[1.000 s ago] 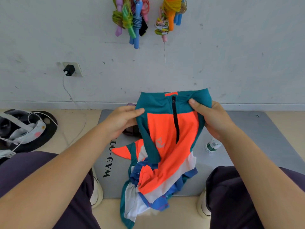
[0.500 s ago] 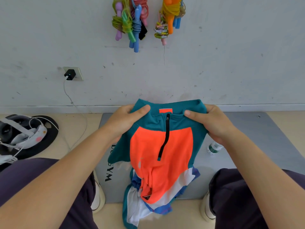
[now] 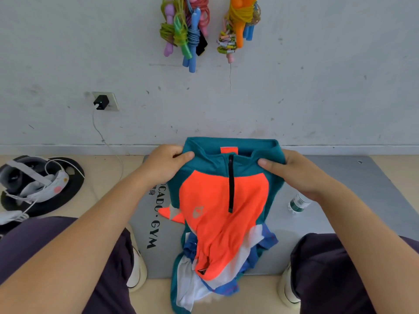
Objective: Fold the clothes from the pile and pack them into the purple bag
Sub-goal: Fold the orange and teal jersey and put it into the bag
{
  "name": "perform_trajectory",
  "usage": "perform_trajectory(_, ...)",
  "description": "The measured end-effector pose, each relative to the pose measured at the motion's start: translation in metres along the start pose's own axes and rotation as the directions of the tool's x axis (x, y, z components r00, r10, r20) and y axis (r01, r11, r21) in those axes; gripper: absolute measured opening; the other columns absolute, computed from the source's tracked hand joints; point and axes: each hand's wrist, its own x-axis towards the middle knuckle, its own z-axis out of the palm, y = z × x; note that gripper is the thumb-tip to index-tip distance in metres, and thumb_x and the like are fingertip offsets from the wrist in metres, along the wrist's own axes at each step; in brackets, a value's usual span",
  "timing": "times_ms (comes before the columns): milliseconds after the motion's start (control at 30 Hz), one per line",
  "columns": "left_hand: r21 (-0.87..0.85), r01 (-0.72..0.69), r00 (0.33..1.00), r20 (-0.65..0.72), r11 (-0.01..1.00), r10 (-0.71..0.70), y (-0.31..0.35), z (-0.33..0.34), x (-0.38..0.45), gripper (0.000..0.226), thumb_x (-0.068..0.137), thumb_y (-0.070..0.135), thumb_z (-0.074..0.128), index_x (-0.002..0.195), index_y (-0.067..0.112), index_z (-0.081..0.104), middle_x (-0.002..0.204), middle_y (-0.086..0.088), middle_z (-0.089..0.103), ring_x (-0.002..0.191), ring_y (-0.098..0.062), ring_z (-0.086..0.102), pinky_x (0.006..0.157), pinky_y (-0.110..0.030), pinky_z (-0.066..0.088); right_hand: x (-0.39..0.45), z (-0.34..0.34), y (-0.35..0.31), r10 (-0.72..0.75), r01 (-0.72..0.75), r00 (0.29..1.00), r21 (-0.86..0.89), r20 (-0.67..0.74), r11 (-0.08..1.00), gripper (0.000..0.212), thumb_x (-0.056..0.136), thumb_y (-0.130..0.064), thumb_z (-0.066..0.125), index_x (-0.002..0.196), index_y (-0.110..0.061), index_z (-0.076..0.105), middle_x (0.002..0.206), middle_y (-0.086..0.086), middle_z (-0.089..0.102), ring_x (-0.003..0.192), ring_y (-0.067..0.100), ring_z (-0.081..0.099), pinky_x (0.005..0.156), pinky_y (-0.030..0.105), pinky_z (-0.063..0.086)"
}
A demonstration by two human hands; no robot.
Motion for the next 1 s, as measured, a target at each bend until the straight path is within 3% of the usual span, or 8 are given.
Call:
perform_trajectory(233, -0.010, -0.141, 0.974, -0.178, 0.990, 0.137, 0.009, -0.002, -0.005, 0.045, 0.098, 0.044, 0.051, 0.079, 0.003, 0.051, 0.067, -0.011, 0.050, 0.063, -0.015, 0.045, 0.061, -0.037, 0.037, -0.004, -0.007, -0.012, 0.099, -0.077, 0.990, -0.203, 0.101, 0.976, 0.033, 0.070, -0.057, 0.077, 0.099, -0.041, 0.073, 0.098, -0.017, 0.074, 0.089, 0.002, 0.071, 0.074, 0.020, 0.051)
perform_trajectory(333, 0.056, 0.002, 0.989, 0.148, 0.998, -0.010, 0.006, -0.015, -0.005, 0.066, 0.069, 0.075, 0.064, 0.070, 0.010, 0.055, 0.063, 0.003, 0.046, 0.057, -0.011, 0.040, 0.059, -0.031, 0.029, -0.008, -0.021, -0.009, 0.284, -0.166, 0.908, -0.357, 0.309, 0.919, 0.038, 0.059, -0.051, 0.083, 0.088, -0.029, 0.076, 0.089, -0.007, 0.076, 0.079, 0.005, 0.071, 0.067, 0.014, 0.049)
perform_trajectory(433, 0.333, 0.085, 0.804, 0.534, 0.939, -0.263, 0.001, -0.023, -0.013, 0.056, 0.057, 0.073, 0.076, 0.058, 0.022, 0.054, 0.057, 0.010, 0.043, 0.053, -0.010, 0.036, 0.052, -0.025, 0.024, -0.007, -0.031, 0.000, 0.298, -0.173, 0.917, -0.410, 0.264, 0.895, 0.062, 0.063, -0.058, 0.081, 0.094, -0.005, 0.071, 0.092, 0.012, 0.073, 0.083, 0.015, 0.065, 0.082, 0.028, 0.044)
perform_trajectory(567, -0.111, 0.116, 0.904, 0.424, 0.987, -0.058, -0.006, -0.021, -0.010, 0.006, 0.085, 0.039, 0.072, 0.085, 0.033, 0.074, 0.084, 0.019, 0.072, 0.077, 0.002, 0.067, 0.069, -0.007, 0.047, -0.006, -0.027, 0.003, 0.136, -0.121, 0.970, -0.085, 0.204, 0.989, 0.039, 0.081, -0.050, 0.064, 0.109, -0.025, 0.073, 0.114, -0.003, 0.072, 0.106, 0.014, 0.068, 0.092, 0.029, 0.048)
perform_trajectory(667, -0.451, 0.171, 0.951, 0.308, 0.876, -0.026, -0.010, -0.018, -0.005, 0.023, 0.092, 0.034, 0.060, 0.112, 0.025, 0.069, 0.106, 0.012, 0.074, 0.098, -0.003, 0.067, 0.080, -0.012, 0.052, -0.004, -0.024, 0.001, 0.131, -0.138, 0.984, 0.050, 0.122, 0.989, 0.039, 0.071, -0.057, 0.071, 0.099, -0.030, 0.076, 0.107, 0.002, 0.075, 0.092, 0.014, 0.072, 0.071, 0.023, 0.056)
perform_trajectory(767, -0.269, 0.093, 0.985, 0.165, 0.959, -0.049, -0.007, -0.021, -0.008, 0.027, 0.088, 0.050, 0.065, 0.099, 0.026, 0.072, 0.087, 0.017, 0.073, 0.082, -0.002, 0.066, 0.071, -0.017, 0.048, -0.006, -0.022, 0.001, 0.200, -0.155, 0.963, -0.239, 0.178, 0.958, 0.057, 0.055, -0.067, 0.080, 0.094, -0.026, 0.075, 0.095, 0.002, 0.076, 0.083, 0.018, 0.074, 0.068, 0.028, 0.058)
perform_trajectory(867, 0.045, 0.102, 0.918, 0.380, 0.994, -0.111, -0.011, -0.033, -0.010, 0.056, 0.060, 0.066, 0.078, 0.083, 0.015, 0.070, 0.072, 0.009, 0.066, 0.064, -0.007, 0.059, 0.064, -0.025, 0.041, -0.009, -0.020, 0.003, 0.326, -0.173, 0.912, -0.490, 0.247, 0.855, 0.057, 0.053, -0.062, 0.082, 0.081, -0.014, 0.072, 0.077, 0.000, 0.075, 0.067, 0.018, 0.071, 0.061, 0.028, 0.054)
perform_trajectory(1000, 0.097, 0.102, 0.858, 0.495, 0.990, -0.137, -0.012, -0.039, -0.014, 0.032, 0.066, 0.056, 0.077, 0.059, 0.028, 0.062, 0.061, 0.015, 0.062, 0.054, -0.003, 0.055, 0.054, -0.017, 0.041, -0.009, -0.026, 0.008, 0.155, -0.115, 0.963, -0.182, 0.220, 0.977, 0.038, 0.073, -0.052, 0.078, 0.083, -0.016, 0.072, 0.087, 0.001, 0.075, 0.079, 0.015, 0.070, 0.073, 0.026, 0.052)
